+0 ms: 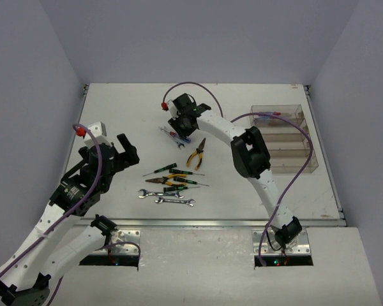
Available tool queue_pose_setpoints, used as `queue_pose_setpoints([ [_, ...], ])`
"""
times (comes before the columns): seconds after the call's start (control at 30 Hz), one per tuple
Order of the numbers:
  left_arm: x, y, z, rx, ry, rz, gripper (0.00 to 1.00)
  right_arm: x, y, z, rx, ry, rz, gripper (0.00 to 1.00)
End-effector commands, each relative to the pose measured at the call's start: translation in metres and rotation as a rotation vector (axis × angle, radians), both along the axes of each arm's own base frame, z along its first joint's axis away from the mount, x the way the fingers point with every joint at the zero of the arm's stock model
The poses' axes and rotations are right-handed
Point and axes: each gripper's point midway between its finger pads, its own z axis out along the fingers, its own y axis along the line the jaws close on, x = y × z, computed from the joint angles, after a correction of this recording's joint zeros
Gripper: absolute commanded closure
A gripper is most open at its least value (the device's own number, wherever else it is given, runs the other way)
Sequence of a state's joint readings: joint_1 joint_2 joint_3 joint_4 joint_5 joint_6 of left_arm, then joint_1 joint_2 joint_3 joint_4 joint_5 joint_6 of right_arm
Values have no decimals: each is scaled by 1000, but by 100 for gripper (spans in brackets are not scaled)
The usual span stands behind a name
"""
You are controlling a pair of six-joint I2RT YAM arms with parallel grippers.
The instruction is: Sort the tools into containers
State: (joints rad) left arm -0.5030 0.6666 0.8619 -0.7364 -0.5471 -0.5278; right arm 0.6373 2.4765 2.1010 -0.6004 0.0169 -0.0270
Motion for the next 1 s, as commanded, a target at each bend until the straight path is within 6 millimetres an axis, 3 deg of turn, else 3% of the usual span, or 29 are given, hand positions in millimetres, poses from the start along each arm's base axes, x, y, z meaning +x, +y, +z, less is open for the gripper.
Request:
queue_pose_setpoints([
  [0.0, 4, -4, 9, -15, -43, -16, 0, 6, 2, -12, 4, 2, 11, 62],
  [0.13, 5, -5, 8, -14, -39, -20, 0, 5, 3, -21, 34, 36, 19, 68],
  [0.3, 5, -5, 8, -14, -43, -26, 0, 11, -4, -19, 43, 30, -48, 86],
  [0.37, 5, -6, 9, -17, -43, -29, 0, 18, -7, 2, 101, 11, -136, 100],
  [0.43, 4, -6, 8, -15, -42, -29, 0, 19, -13, 15, 135, 9, -175, 100],
  [0.57, 4, -6, 8, -16, -44, -29, 0, 23, -17, 75, 362, 24, -245, 100],
  [0.63, 4, -7, 8, -16, -43, -31, 0, 25, -29, 108, 492, 40, -293, 100],
  [0.7, 4, -7, 8, -17, -44, -32, 0, 34, -60, 134, 591, 36, -419, 100],
  [0.8, 3, -6, 9, -20, -49, -32, 0, 51, -117, 157, 724, -19, -637, 100],
  [0.83, 3, -6, 9, -21, -51, -33, 0, 63, -142, 162, 763, -48, -741, 100],
  [0.87, 3, -6, 10, -23, -54, -34, 0, 68, -185, 166, 808, -81, -901, 100],
  [0.9, 3, -6, 11, -25, -58, -35, 0, 70, -206, 165, 820, -92, -996, 100],
  [0.93, 2, -6, 12, -28, -61, -35, 0, 71, -241, 155, 782, -144, -1152, 100],
  [0.97, 2, -6, 11, -28, -60, -37, 0, 71, -276, 160, 818, -176, -1299, 100],
])
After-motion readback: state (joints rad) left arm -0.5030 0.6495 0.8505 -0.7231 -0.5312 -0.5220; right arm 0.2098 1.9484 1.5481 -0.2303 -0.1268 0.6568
